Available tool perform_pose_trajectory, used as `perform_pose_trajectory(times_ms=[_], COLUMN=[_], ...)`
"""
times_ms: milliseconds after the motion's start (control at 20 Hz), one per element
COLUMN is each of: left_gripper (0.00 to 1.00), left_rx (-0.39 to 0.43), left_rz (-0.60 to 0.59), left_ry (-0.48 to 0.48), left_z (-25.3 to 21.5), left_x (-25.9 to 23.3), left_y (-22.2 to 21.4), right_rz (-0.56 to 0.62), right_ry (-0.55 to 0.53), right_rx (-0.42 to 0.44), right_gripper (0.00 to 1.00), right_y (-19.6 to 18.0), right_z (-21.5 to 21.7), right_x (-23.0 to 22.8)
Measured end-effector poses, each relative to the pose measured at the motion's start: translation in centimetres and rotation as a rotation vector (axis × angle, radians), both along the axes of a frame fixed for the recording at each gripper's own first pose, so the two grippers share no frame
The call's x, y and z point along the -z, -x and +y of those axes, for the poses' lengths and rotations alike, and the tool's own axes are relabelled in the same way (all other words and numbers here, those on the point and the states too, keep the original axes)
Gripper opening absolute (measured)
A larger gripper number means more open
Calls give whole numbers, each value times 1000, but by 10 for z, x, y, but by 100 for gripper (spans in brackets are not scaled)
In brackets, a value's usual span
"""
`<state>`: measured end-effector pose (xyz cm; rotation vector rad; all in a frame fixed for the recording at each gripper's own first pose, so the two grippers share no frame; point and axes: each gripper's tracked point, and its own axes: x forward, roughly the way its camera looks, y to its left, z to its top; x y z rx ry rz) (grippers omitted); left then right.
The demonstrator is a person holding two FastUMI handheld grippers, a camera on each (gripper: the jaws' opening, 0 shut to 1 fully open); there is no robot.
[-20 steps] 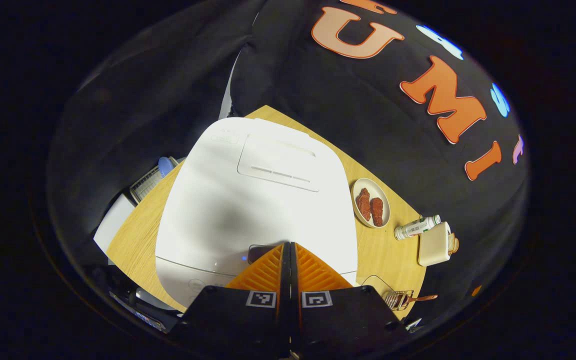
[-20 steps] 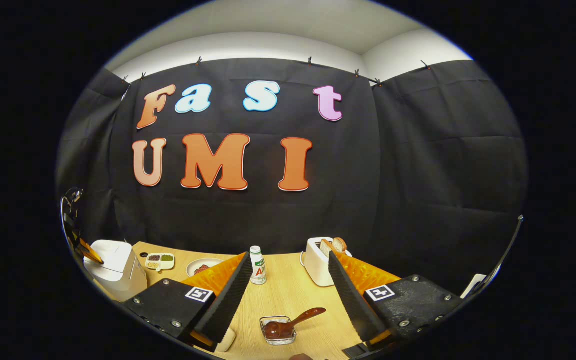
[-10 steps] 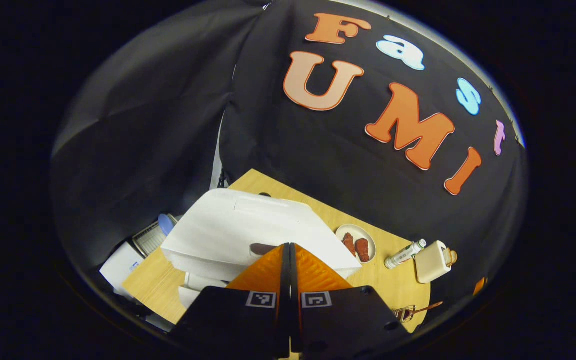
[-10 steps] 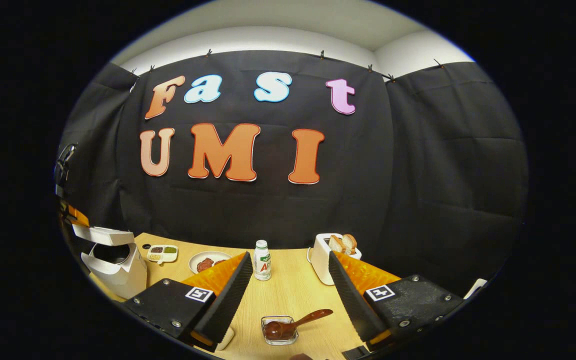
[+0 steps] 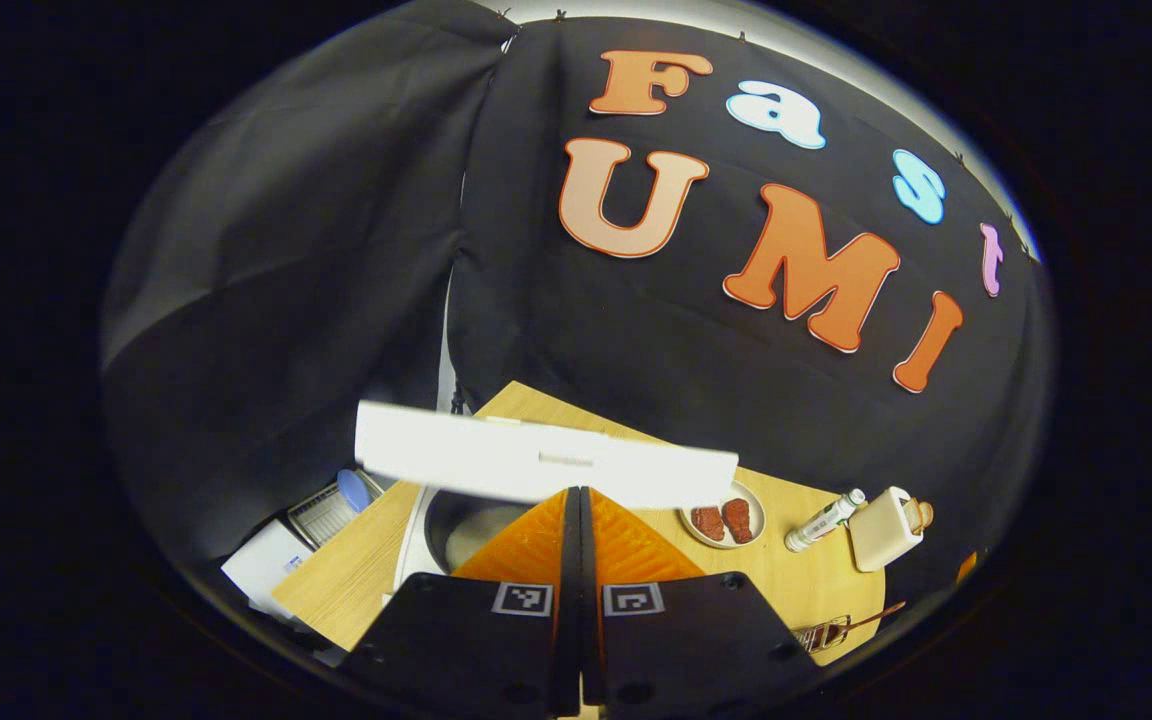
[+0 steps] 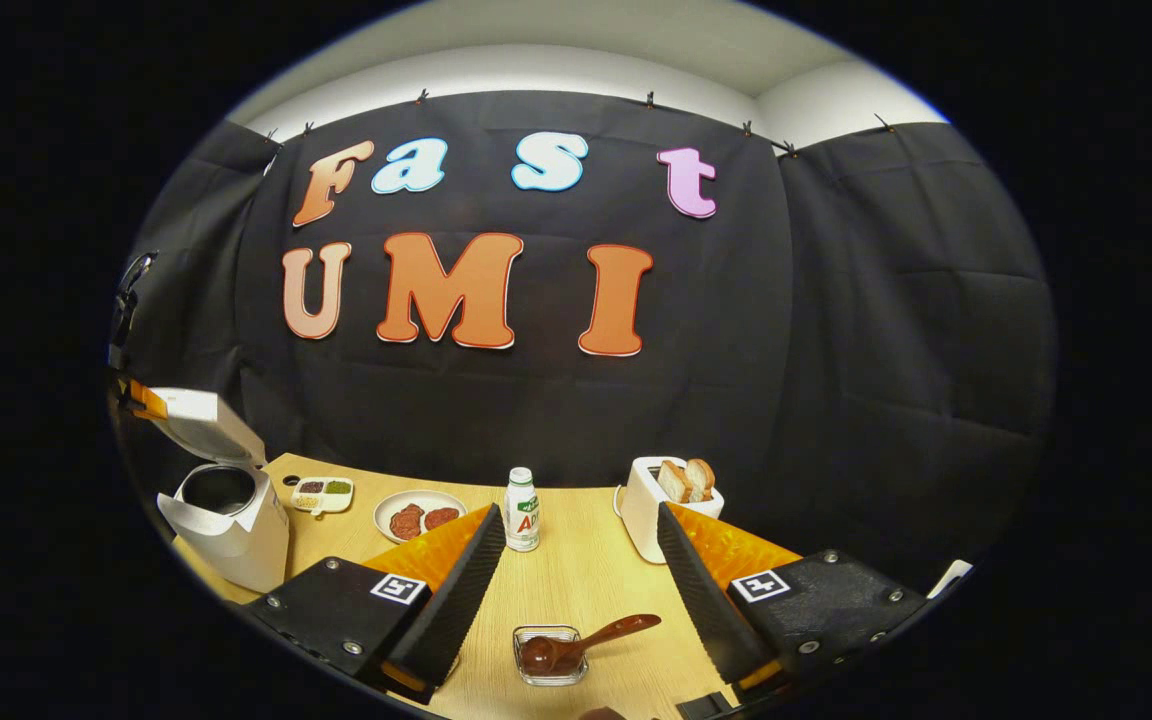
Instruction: Close the left gripper, press the button to open the rice cooker; take a wooden spoon from the chopstick holder with the right hand, scoop a spoonful of rice and pour it into the rice cooker, then put the wooden spoon back into the chopstick holder.
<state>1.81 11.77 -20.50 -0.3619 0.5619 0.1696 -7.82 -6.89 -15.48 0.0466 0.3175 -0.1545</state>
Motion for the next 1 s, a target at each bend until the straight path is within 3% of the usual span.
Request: perform_pose_trajectory(times_ms=[400,700,1000], left_gripper=[5,5,5], left_rx=[-22,23,72], left_rz=[-211,-322,-389], left_ry=[-117,-281,-376], left_z=[-16,-44,-78], left_x=[-62,-104,-127], left_y=[16,27,35], right_rz=[58,167,265], right_ry=[-19,-49,-73], right_rx=[-8,-23,-26], right_gripper=[95,96,95], right_y=[6,13,19], right_z=[-9,-7,-4], right_x=[32,78,125])
